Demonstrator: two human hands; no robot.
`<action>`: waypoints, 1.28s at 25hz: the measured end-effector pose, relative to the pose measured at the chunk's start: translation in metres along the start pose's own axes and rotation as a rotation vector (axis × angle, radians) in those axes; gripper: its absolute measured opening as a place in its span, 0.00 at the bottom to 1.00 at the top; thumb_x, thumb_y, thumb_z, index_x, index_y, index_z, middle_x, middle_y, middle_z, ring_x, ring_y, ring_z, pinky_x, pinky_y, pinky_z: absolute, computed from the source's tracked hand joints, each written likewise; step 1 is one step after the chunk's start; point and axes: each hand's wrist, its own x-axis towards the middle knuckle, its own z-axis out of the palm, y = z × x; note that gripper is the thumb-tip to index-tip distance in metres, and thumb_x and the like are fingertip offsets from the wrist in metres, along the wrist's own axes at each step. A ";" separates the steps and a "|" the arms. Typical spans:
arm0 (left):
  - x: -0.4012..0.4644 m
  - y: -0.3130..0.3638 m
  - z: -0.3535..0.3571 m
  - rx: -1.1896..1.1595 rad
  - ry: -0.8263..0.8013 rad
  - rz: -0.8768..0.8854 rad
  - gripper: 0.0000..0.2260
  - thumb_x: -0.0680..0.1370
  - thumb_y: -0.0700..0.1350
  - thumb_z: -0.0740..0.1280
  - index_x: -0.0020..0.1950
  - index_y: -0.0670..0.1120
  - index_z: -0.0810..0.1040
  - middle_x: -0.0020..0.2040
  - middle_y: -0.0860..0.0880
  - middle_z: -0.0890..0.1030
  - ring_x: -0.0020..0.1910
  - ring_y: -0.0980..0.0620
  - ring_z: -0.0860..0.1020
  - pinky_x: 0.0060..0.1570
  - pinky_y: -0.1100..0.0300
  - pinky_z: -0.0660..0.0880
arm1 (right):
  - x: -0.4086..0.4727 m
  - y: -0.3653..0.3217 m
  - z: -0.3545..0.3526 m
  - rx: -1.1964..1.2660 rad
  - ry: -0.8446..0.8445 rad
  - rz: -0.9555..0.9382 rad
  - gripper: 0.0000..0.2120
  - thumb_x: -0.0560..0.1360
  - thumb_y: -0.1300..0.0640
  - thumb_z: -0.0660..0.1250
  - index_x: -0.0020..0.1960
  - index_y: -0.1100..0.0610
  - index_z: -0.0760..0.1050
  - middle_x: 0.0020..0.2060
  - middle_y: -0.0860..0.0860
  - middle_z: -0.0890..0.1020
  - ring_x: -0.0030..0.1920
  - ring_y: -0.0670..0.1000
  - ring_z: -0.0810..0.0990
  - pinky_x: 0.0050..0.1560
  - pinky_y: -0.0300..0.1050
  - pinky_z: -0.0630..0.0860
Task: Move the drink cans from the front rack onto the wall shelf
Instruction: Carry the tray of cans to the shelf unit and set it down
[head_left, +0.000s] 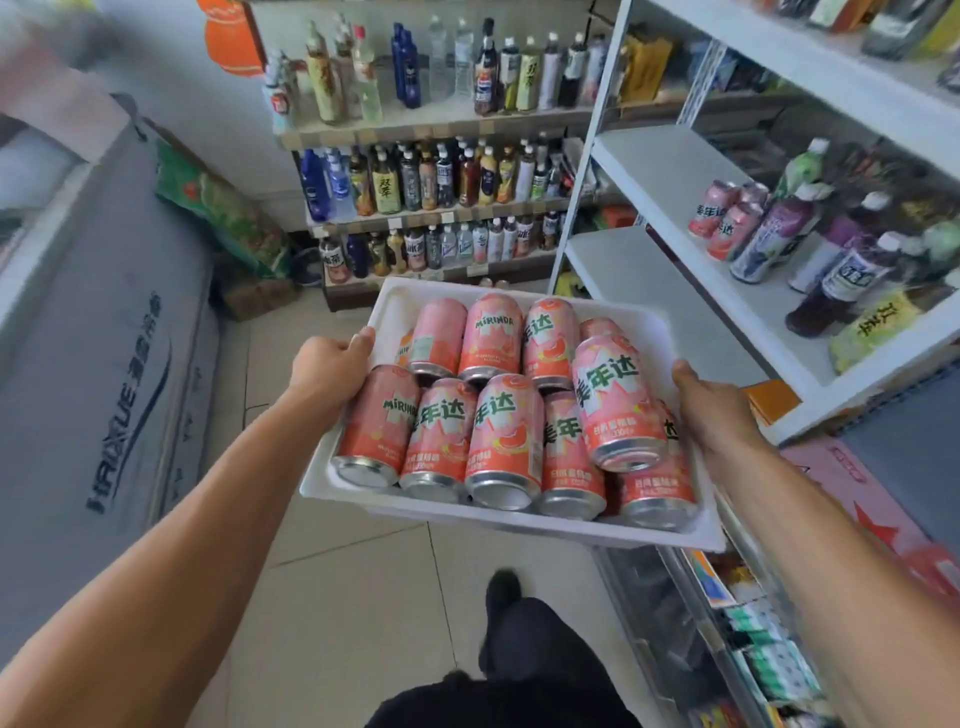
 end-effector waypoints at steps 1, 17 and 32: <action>0.028 0.015 0.008 0.003 -0.012 0.007 0.22 0.80 0.57 0.62 0.37 0.40 0.78 0.34 0.47 0.78 0.32 0.50 0.76 0.30 0.59 0.68 | 0.024 -0.013 0.008 0.016 0.006 0.013 0.25 0.81 0.44 0.60 0.59 0.67 0.77 0.53 0.60 0.79 0.49 0.57 0.77 0.51 0.48 0.72; 0.380 0.266 0.185 0.123 -0.224 0.157 0.23 0.79 0.56 0.64 0.46 0.34 0.81 0.40 0.41 0.80 0.41 0.43 0.79 0.46 0.51 0.76 | 0.352 -0.168 0.077 0.215 0.208 0.244 0.16 0.79 0.50 0.60 0.43 0.61 0.76 0.46 0.60 0.80 0.47 0.60 0.79 0.51 0.53 0.75; 0.684 0.539 0.436 0.217 -0.727 0.466 0.19 0.78 0.48 0.63 0.61 0.35 0.77 0.61 0.34 0.78 0.60 0.35 0.77 0.61 0.45 0.75 | 0.597 -0.279 0.136 0.537 0.760 0.435 0.10 0.80 0.52 0.63 0.53 0.59 0.76 0.49 0.54 0.79 0.48 0.53 0.77 0.48 0.45 0.72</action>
